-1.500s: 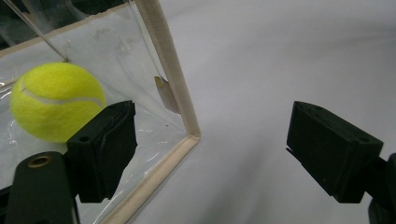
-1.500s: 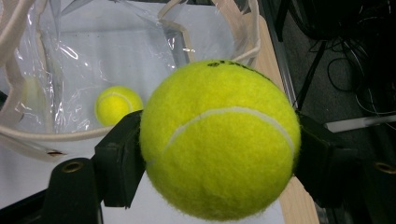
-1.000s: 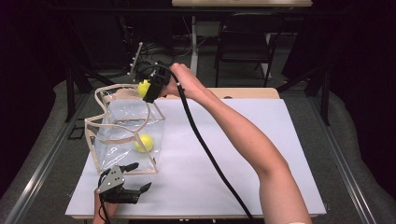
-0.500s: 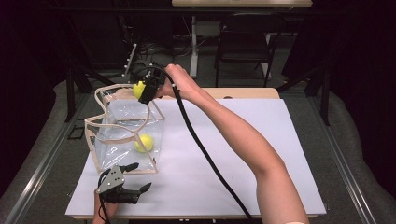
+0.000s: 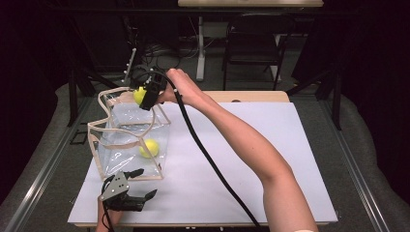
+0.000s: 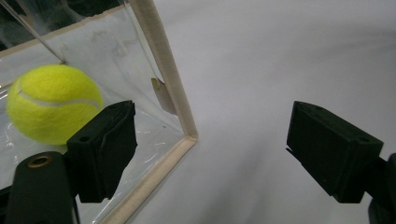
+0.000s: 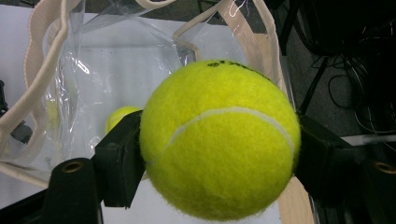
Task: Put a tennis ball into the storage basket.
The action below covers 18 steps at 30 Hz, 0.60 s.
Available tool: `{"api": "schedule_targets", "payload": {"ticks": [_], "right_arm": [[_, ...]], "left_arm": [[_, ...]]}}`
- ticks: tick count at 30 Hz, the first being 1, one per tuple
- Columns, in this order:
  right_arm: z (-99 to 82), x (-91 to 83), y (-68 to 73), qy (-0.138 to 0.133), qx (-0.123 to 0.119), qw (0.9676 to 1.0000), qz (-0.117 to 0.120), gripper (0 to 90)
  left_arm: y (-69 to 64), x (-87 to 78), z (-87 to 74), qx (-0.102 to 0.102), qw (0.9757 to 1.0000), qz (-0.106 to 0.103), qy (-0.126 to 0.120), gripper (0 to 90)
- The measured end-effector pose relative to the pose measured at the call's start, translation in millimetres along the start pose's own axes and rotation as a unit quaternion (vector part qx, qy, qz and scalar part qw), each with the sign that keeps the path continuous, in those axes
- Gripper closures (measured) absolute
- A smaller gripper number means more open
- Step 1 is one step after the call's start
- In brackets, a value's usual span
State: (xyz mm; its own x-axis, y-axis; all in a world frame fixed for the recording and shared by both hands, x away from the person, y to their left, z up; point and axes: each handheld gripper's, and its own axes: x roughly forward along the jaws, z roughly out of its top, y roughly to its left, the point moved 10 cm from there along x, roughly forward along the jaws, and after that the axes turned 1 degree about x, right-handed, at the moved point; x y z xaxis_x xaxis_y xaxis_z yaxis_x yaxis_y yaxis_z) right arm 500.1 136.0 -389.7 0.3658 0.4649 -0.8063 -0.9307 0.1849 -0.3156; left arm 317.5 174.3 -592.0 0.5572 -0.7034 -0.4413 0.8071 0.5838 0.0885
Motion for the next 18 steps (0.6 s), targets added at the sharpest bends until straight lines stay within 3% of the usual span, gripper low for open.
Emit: {"api": "schedule_targets", "payload": {"ticks": [18], "right_arm": [[8.6,8.0,11.4,0.0,-0.015,0.9999,0.007,25.9]], "left_arm": [[0.1,-0.2,0.4,-0.001,1.0,0.001,-0.003,15.8]]}}
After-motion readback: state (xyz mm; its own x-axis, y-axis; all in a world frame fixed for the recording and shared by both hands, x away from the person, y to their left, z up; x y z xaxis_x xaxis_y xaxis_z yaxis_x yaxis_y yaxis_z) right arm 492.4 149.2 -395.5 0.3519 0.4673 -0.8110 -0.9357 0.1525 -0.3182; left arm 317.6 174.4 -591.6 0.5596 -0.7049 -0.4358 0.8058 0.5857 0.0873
